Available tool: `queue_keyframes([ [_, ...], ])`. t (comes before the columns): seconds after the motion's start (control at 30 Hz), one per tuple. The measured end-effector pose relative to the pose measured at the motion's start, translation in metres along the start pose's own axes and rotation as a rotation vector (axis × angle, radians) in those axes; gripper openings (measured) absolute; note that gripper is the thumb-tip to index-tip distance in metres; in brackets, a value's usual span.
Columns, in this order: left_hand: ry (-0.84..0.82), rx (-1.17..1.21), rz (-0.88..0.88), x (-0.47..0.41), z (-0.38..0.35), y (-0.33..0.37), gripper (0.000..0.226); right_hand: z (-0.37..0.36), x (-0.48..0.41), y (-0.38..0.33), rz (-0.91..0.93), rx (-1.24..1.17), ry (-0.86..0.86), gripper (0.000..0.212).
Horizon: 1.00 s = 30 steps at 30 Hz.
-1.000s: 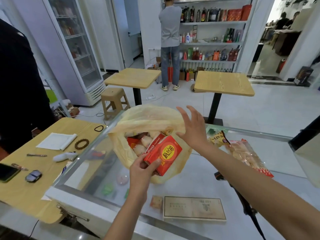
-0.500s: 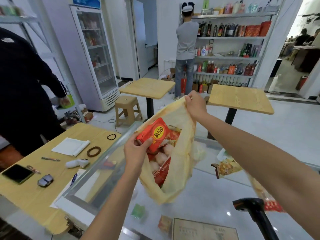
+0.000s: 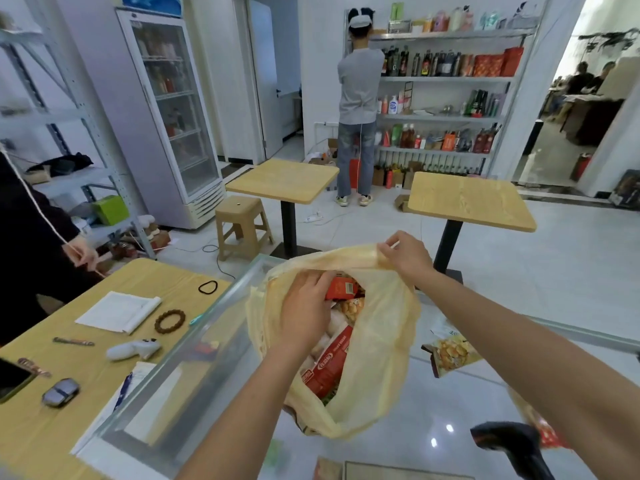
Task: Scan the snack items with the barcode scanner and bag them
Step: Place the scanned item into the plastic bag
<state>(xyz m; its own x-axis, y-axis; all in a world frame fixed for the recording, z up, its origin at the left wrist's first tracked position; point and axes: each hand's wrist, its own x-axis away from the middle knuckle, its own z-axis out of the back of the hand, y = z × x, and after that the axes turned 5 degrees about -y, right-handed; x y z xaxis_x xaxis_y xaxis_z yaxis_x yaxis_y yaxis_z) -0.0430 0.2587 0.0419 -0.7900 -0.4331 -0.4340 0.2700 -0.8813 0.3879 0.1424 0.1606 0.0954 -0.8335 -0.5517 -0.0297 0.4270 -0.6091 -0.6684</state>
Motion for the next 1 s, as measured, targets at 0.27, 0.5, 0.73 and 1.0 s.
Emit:
queue_keyframes([
  [0.27,0.297,-0.007,-0.214,0.067,-0.033,0.051,0.021,0.040,0.114,0.082,-0.010,-0.076,0.068,0.013],
  [0.5,-0.181,0.105,-0.526,0.131,-0.110,0.115,0.026,0.026,0.258,0.185,-0.319,0.101,0.192,0.038],
  [0.73,-0.570,0.264,-0.345,0.136,-0.143,0.157,0.045,0.029,0.270,0.203,-0.753,-0.643,-0.292,0.040],
  [1.0,-0.548,0.425,-0.143,0.132,-0.161,0.181,0.037,0.048,0.283,0.205,-0.711,-0.837,-0.280,0.053],
])
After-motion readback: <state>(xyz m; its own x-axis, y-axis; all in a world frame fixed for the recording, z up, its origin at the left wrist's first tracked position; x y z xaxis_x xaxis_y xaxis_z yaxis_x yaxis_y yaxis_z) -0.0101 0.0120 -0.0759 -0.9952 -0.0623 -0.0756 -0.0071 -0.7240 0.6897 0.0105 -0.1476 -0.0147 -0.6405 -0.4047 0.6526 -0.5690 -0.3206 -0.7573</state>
